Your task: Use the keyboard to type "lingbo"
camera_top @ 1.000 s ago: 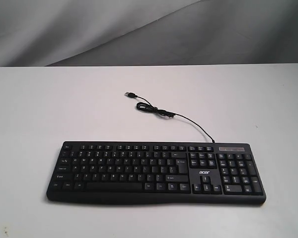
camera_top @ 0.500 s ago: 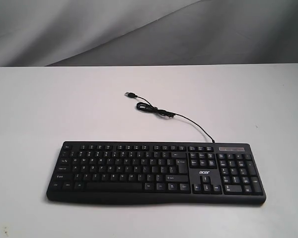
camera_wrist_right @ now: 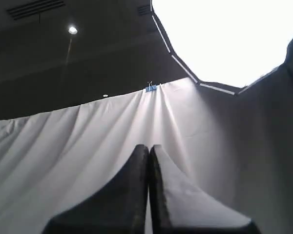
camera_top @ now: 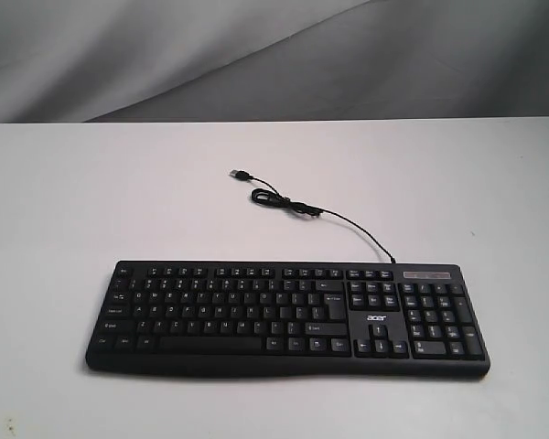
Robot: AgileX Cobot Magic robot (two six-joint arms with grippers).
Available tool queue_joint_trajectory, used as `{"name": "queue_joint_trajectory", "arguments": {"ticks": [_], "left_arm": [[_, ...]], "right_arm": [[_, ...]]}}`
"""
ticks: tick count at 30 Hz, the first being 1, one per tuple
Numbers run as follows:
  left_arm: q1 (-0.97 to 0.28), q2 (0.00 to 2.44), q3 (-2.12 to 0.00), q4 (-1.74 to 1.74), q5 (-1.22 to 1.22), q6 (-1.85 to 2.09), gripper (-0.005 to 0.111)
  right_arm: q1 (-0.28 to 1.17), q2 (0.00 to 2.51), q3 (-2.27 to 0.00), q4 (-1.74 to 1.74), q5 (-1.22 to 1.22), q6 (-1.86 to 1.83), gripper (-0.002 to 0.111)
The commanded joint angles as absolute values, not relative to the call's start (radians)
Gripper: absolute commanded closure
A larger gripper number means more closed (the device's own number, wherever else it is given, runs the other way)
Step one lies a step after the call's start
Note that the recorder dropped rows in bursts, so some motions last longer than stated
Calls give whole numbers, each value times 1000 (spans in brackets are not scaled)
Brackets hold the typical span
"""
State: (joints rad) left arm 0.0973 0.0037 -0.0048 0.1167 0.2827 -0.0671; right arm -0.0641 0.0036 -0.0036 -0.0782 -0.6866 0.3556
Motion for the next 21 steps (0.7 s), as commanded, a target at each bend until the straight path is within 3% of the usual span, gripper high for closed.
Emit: {"name": "queue_joint_trajectory", "arguments": {"ticks": [1, 13, 17, 21], "left_arm": [[102, 0, 0, 117, 269, -69, 106], [102, 0, 0, 117, 269, -69, 106], [102, 0, 0, 117, 269, -69, 106], [102, 0, 0, 117, 269, -69, 106]], "right_arm": [[-71, 0, 0, -96, -581, 490, 108], [-71, 16, -64, -244, -333, 525, 108], [-71, 152, -190, -248, -216, 531, 108], [-70, 400, -299, -252, -253, 579, 108]]}}
